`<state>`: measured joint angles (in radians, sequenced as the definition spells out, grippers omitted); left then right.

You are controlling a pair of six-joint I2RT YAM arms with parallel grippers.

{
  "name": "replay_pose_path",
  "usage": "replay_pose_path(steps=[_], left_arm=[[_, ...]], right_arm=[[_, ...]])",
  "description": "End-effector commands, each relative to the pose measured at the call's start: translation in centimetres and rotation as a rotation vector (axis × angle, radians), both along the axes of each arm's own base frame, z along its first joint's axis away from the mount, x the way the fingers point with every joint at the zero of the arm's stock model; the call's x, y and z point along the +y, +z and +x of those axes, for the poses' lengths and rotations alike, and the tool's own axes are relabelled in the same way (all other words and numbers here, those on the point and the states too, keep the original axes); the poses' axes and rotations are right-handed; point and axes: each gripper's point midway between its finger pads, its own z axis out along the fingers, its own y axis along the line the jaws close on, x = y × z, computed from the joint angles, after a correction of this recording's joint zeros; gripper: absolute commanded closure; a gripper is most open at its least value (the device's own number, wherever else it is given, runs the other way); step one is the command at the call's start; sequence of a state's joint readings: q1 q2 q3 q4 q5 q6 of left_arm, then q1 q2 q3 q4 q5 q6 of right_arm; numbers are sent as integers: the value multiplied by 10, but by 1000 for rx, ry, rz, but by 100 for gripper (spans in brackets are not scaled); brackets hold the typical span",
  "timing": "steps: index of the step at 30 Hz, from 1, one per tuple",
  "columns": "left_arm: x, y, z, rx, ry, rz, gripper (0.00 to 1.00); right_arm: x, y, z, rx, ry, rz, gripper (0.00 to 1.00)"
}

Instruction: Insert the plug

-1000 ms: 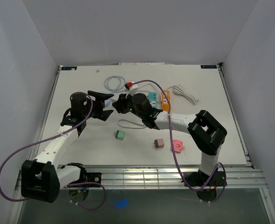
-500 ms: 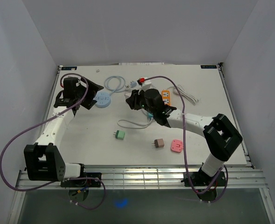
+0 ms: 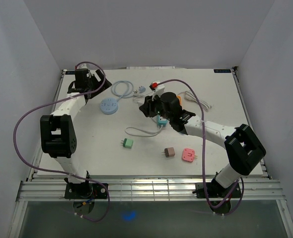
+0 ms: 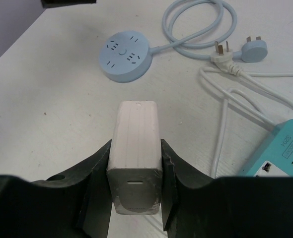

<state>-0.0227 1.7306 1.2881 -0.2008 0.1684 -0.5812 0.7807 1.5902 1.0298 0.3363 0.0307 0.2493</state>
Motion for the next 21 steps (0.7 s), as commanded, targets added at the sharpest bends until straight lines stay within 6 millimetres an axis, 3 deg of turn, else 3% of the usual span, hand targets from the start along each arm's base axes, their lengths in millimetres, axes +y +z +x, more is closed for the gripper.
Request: replay_pose_path(steps=[1, 2, 3, 6, 9, 11, 12, 16, 21], left_arm=[[-1, 21, 35, -147, -90, 85, 4], [-3, 23, 43, -162, -102, 84, 4], [-4, 6, 48, -133, -112, 80, 5], [-7, -13, 62, -129, -125, 73, 7], [-11, -12, 78, -181, -134, 68, 9], [-16, -28, 83, -158, -160, 74, 11], [-18, -23, 89, -169, -166, 84, 12], [-31, -52, 94, -91, -178, 189, 17], [-42, -70, 90, -39, -181, 291, 24]], right_arm=[[7, 23, -2, -62, 58, 40, 92], [8, 22, -2, -62, 62, 37, 92], [9, 21, -2, -59, 65, 33, 92], [10, 22, -1, -67, 74, 26, 92], [9, 22, 0, -72, 76, 20, 92], [8, 20, -1, -66, 79, 18, 92], [7, 18, -2, -57, 80, 20, 92], [7, 12, -8, -37, 100, 22, 92], [3, 7, -10, -26, 93, 17, 92]])
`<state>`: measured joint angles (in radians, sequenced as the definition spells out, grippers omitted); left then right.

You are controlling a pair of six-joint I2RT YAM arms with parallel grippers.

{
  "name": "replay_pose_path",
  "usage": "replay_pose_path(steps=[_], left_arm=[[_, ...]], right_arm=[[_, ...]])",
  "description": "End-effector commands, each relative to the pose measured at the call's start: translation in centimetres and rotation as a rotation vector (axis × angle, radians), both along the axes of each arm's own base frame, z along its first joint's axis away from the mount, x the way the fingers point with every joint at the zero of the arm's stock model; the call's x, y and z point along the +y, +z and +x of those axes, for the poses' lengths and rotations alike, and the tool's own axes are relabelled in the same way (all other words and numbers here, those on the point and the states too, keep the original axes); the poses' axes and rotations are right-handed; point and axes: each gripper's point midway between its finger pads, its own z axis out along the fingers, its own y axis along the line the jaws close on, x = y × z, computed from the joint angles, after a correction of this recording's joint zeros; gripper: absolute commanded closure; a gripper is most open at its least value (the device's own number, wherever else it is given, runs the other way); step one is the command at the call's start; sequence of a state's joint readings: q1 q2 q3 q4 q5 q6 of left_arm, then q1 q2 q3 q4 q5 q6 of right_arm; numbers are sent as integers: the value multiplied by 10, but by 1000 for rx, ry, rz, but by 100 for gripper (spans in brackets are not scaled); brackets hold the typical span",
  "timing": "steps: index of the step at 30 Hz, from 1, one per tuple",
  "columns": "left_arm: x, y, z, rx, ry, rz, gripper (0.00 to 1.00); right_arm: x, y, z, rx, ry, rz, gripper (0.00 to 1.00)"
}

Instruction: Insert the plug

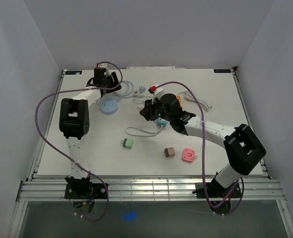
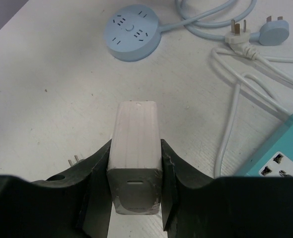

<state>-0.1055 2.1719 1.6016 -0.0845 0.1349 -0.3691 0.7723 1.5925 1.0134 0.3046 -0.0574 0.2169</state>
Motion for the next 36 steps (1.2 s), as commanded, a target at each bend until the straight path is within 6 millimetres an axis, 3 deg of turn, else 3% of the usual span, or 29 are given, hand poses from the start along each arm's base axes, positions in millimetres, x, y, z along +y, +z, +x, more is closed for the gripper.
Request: replay_pose_path(steps=[1, 10, 13, 19, 26, 30, 33, 36], left_arm=[[-9, 9, -4, -11, -14, 111, 27], [-1, -18, -32, 66, 5, 186, 53], [3, -23, -45, 94, 23, 185, 55], [-11, -42, -78, 168, -19, 106, 59], [-37, -33, -117, 167, -46, -23, 59], [-59, -15, -136, 115, -134, -40, 59], [-66, -13, -142, 90, -173, -25, 58], [-62, -10, -133, 66, -156, 0, 57]], right_arm=[[1, 22, 3, -53, 6, 56, 92], [-5, 25, -2, -53, 3, 57, 92], [-7, 25, -5, -52, 2, 56, 92], [-10, 27, -8, -47, 0, 64, 92], [-11, 26, -13, -37, 15, 63, 92], [-18, 28, -15, -67, 22, 46, 92], [-21, 29, -15, -108, 56, 6, 92], [-24, 23, -9, -104, 63, -56, 92]])
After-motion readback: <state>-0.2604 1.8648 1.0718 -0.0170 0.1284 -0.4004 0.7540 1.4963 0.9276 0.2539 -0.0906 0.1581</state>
